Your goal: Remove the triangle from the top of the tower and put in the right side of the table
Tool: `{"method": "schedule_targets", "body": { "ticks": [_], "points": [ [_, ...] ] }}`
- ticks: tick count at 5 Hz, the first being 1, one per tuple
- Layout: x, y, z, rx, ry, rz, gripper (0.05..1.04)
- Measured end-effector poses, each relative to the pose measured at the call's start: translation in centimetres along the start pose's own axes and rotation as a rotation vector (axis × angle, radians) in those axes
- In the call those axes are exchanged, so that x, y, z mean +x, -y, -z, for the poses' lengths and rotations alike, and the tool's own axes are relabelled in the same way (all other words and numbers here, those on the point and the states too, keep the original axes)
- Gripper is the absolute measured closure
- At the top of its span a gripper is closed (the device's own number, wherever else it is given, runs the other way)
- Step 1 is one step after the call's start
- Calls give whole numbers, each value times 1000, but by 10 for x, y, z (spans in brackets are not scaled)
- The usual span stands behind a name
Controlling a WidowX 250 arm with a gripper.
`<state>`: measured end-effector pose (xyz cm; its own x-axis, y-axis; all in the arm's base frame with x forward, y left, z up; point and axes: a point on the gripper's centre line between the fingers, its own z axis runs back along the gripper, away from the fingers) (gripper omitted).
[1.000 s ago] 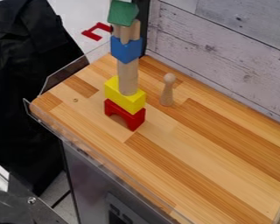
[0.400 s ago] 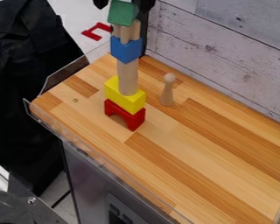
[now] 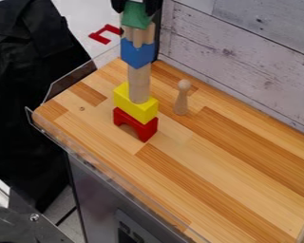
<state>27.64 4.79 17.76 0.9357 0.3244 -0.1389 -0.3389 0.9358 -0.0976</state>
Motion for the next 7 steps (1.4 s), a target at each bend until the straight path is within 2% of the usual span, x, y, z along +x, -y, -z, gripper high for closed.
{"method": "schedule_targets", "body": {
  "ticks": [3,5,6,7],
  "points": [
    [-1,-1,-2,7,-7,-1,566],
    [2,6,-22,60,32,25,567],
    [4,26,-19,53,41,96,566],
    [8,58,-3,11,38,233,567]
  ]
}}
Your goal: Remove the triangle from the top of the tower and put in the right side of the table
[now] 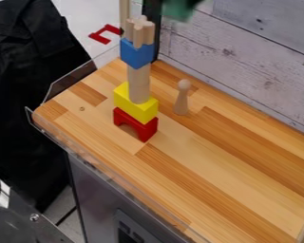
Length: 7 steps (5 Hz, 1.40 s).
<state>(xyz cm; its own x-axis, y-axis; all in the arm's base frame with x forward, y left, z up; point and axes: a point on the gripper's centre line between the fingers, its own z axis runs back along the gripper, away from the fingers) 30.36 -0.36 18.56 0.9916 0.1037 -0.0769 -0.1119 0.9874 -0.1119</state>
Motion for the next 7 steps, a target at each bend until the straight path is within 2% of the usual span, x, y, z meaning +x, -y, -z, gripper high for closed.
{"method": "schedule_targets", "body": {
  "ticks": [1,2,3,5,6,7],
  "points": [
    [2,34,19,-77,-7,122,566],
    [3,58,36,-109,-30,196,566],
    [1,72,48,-105,-56,247,566],
    [8,94,75,-56,-42,314,566],
    [7,115,97,11,-53,373,567],
    [11,138,110,56,-51,413,566]
  ]
}}
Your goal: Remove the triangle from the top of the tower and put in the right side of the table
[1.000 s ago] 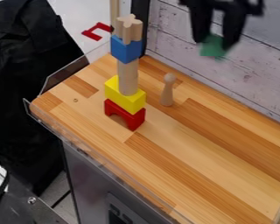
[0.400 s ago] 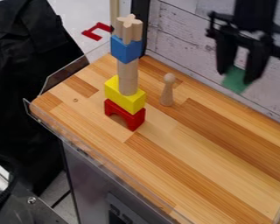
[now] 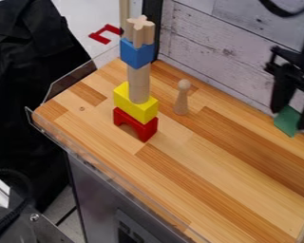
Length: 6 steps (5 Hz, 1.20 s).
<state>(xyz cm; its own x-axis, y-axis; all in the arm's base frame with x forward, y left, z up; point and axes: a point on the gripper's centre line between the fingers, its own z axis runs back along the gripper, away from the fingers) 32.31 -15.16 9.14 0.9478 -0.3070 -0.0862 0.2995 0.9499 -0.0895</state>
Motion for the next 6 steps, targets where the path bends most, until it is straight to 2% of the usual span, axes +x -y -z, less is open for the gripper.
{"method": "schedule_targets", "body": {
  "ticks": [2,3,4,5,6],
  "points": [
    [3,4,17,1,-36,-39,566],
    [-16,-9,40,-7,-103,-133,567],
    [-20,-28,43,-7,-93,-234,566],
    [-19,-29,44,-3,-84,-249,567],
    [-4,-28,39,-7,-57,-227,567]
  ]
}}
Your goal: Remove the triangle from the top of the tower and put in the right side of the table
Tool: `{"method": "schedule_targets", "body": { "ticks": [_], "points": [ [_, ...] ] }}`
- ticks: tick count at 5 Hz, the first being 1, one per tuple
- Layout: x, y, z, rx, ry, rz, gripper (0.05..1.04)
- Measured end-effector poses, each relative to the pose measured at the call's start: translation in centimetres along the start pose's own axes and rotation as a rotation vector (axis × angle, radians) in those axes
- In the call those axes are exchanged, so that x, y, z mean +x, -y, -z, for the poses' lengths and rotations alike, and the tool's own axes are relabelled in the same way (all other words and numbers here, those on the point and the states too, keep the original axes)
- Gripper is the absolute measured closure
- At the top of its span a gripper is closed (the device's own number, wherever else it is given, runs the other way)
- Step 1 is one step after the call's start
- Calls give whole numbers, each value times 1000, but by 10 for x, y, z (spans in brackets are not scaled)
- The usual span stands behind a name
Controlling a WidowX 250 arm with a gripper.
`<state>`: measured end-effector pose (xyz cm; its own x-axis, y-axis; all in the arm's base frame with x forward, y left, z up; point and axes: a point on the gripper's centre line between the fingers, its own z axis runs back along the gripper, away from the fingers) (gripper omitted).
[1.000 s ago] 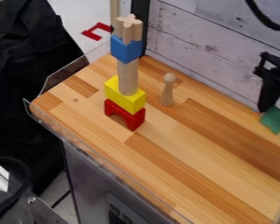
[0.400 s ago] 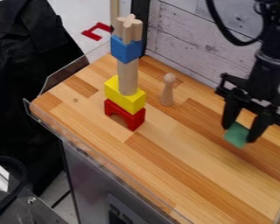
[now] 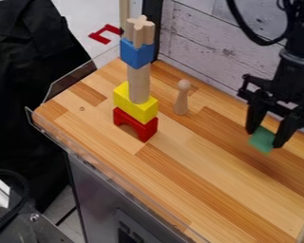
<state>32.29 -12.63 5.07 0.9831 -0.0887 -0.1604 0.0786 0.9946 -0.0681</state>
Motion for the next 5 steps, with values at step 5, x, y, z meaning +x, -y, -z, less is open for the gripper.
{"method": "schedule_targets", "body": {
  "ticks": [5],
  "points": [
    [15,12,25,-27,-77,67,566]
  ]
}}
